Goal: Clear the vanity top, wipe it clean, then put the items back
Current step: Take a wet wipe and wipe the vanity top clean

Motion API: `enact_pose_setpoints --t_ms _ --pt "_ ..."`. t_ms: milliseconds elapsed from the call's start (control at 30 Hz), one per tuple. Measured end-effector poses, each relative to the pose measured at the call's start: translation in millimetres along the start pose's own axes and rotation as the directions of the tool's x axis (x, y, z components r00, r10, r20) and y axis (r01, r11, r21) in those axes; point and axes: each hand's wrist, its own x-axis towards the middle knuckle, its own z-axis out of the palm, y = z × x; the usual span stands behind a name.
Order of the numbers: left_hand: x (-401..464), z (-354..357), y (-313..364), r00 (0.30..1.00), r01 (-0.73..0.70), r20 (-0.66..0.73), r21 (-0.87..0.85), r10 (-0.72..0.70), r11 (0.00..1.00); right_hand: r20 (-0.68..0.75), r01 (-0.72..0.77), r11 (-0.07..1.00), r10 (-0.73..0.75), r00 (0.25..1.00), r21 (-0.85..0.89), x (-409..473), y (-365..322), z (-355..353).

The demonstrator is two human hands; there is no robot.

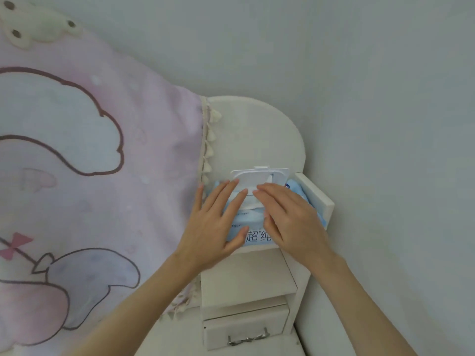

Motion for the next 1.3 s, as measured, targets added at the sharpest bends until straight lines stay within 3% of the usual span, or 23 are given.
enact_pose_setpoints --t_ms 167,267,567,767,1133,1300 --pt "-1 8 -2 0.997 -0.053 -0.063 -0.126 0.045 0.991 0.107 0.084 0.996 -0.084 0.991 0.005 20 11 1" --pt "-7 12 -5 0.994 -0.093 -0.072 -0.135 0.084 0.986 0.125 -0.004 0.996 0.015 0.992 -0.088 17 11 8" --pt "-15 25 -10 0.980 -0.178 -0.093 -0.028 0.174 0.984 0.036 -0.173 0.980 0.177 0.984 -0.097 1 2 30" --pt "-16 26 -12 0.978 -0.184 -0.108 -0.016 0.181 0.983 0.007 -0.127 0.977 0.131 0.991 -0.170 5 1 26" --pt "-17 31 -11 0.971 -0.180 -0.158 0.008 0.179 0.984 -0.285 -0.014 0.997 -0.007 0.958 -0.070 -14 2 32" --pt "-17 32 -12 0.974 -0.178 -0.139 0.014 0.178 0.984 -0.432 0.129 0.985 -0.067 0.899 0.116 -23 1 31"
